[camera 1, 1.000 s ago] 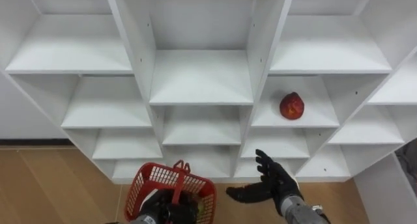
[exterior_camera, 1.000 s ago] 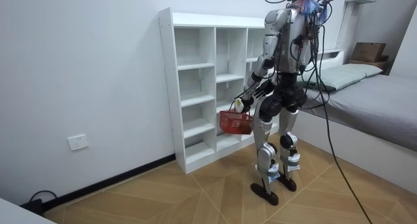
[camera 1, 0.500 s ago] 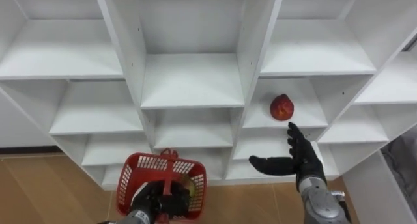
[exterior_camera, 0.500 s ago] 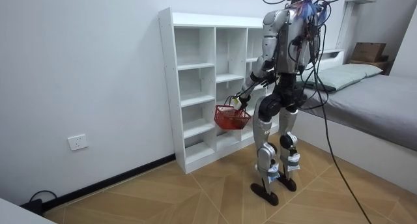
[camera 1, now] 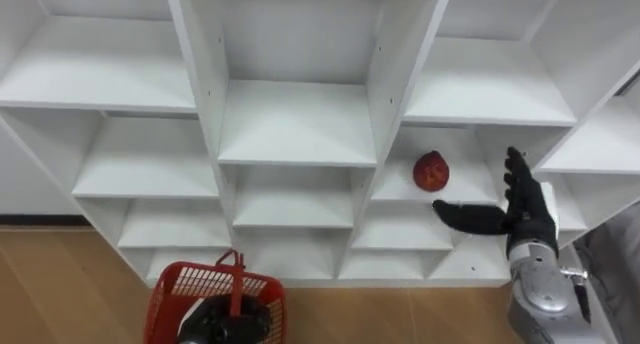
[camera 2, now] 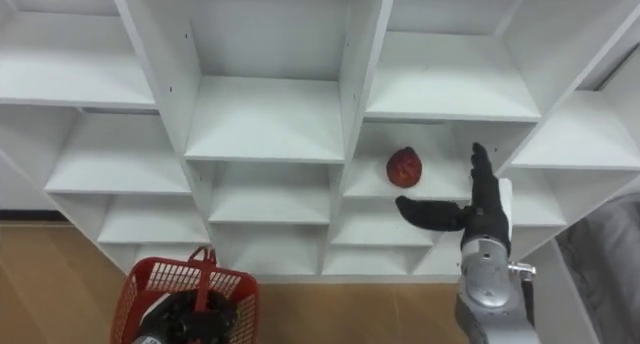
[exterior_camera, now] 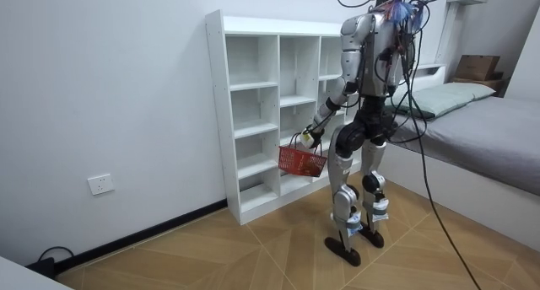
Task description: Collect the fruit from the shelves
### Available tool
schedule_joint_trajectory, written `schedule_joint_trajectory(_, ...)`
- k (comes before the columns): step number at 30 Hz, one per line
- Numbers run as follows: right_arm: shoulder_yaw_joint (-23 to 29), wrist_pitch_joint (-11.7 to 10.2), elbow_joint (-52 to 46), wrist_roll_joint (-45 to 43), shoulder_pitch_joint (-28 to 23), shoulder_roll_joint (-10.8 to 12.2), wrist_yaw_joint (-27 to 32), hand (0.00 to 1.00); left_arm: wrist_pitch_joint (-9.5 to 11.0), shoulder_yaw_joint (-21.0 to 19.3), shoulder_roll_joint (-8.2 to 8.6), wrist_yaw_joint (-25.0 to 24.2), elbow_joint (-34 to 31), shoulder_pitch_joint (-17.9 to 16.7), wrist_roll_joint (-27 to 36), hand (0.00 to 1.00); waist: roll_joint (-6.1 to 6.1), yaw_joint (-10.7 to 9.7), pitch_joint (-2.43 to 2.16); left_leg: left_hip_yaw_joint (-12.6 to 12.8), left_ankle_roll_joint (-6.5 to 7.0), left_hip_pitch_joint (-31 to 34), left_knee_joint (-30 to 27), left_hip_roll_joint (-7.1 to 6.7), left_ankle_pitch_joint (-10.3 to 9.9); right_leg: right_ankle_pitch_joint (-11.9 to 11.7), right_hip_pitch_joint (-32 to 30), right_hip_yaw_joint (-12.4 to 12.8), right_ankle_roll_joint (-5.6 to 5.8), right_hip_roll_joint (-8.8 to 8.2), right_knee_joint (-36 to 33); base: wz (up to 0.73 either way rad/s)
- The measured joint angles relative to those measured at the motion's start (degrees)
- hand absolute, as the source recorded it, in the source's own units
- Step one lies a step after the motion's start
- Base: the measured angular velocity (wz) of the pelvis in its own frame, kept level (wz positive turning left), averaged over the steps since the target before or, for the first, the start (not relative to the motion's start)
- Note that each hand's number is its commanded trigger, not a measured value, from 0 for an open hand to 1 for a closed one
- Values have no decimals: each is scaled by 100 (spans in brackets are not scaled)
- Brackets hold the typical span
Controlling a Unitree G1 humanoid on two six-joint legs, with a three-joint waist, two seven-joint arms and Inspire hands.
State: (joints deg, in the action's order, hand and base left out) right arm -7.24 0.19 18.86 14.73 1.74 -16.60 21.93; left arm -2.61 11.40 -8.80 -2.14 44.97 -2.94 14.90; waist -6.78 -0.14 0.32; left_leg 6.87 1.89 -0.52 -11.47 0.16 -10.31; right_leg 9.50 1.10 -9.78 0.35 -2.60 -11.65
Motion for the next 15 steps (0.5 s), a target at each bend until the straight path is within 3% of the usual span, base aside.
schedule_joint_trajectory(6, 180, 69, 197, -22, 176, -78, 123, 0, -43, -7, -162, -77, -9, -1, -342, 100, -94, 43, 9, -139, 0, 210, -70, -2, 1, 0, -90, -147, -1, -9, -2, 13)
schedule_joint_trajectory(11, 330, 114, 1158, -102, 1031, -142, 35, 0, -152, -132, -176, -142, -58, 22, -388, 100, -85, 40, 7, -319, -3, 715, -330, 4, 2, -22, -418, -329, -36, -16, -43, 20)
schedule_joint_trajectory(15, 346, 117, 1476, -132, 1393, -144, 33, 0, -189, -130, -174, -232, -56, 68, -390, 100, -52, 72, 18, -394, -5, 960, -415, 6, 3, -23, -621, -407, -37, -25, -112, 13)
